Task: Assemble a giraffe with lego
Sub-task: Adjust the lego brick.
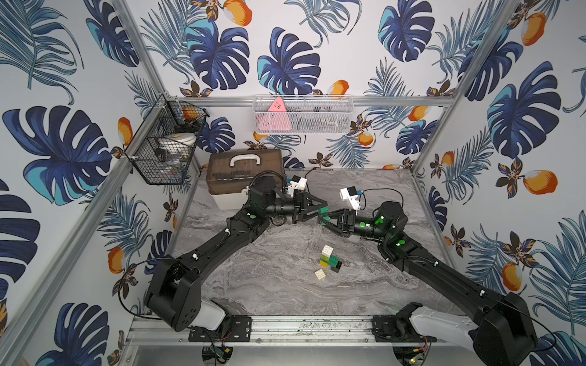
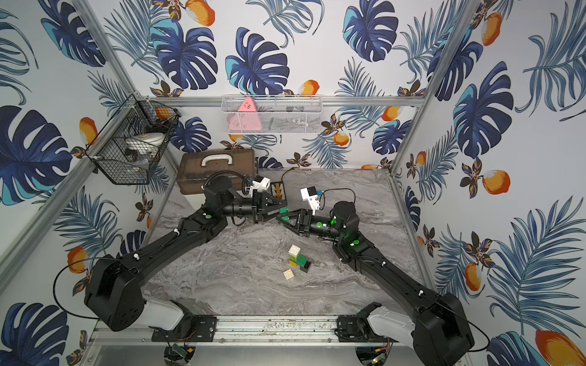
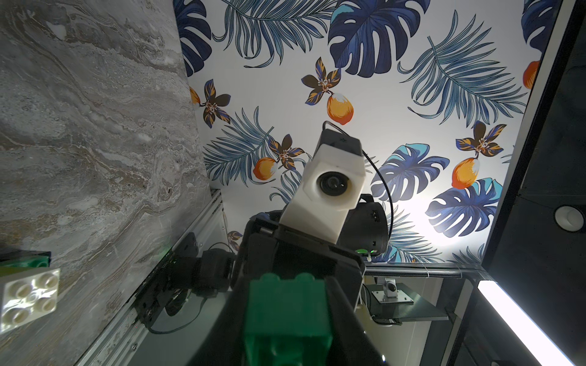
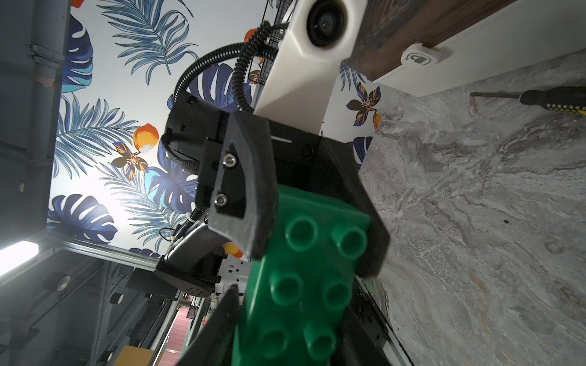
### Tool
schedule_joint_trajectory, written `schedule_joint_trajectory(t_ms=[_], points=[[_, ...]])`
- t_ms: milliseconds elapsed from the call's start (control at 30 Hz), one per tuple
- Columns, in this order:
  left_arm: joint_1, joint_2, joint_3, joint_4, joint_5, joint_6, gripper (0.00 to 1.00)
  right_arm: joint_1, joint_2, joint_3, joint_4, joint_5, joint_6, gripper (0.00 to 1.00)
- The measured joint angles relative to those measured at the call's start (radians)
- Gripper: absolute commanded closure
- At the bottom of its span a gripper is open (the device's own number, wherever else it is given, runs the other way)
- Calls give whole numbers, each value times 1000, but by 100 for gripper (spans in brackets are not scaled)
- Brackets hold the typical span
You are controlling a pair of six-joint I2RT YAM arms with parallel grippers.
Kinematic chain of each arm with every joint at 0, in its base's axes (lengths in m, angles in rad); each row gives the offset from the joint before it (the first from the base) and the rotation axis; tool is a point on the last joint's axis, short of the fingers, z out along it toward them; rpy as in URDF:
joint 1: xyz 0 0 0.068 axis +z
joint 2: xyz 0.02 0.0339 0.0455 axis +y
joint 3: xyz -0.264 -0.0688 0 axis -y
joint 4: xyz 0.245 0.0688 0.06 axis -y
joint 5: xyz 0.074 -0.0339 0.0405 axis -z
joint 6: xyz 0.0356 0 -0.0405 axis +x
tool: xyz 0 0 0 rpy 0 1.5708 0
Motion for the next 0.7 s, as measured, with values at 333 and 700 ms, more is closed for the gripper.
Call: schedule_joint_trajectory(t_ms=[333, 700], points=[[1, 0, 5, 24, 0, 44, 62, -3, -5, -3, 11, 3, 60, 84], [2, 2, 39, -75, 35, 41, 14, -10, -8, 50, -159, 25, -103, 85]])
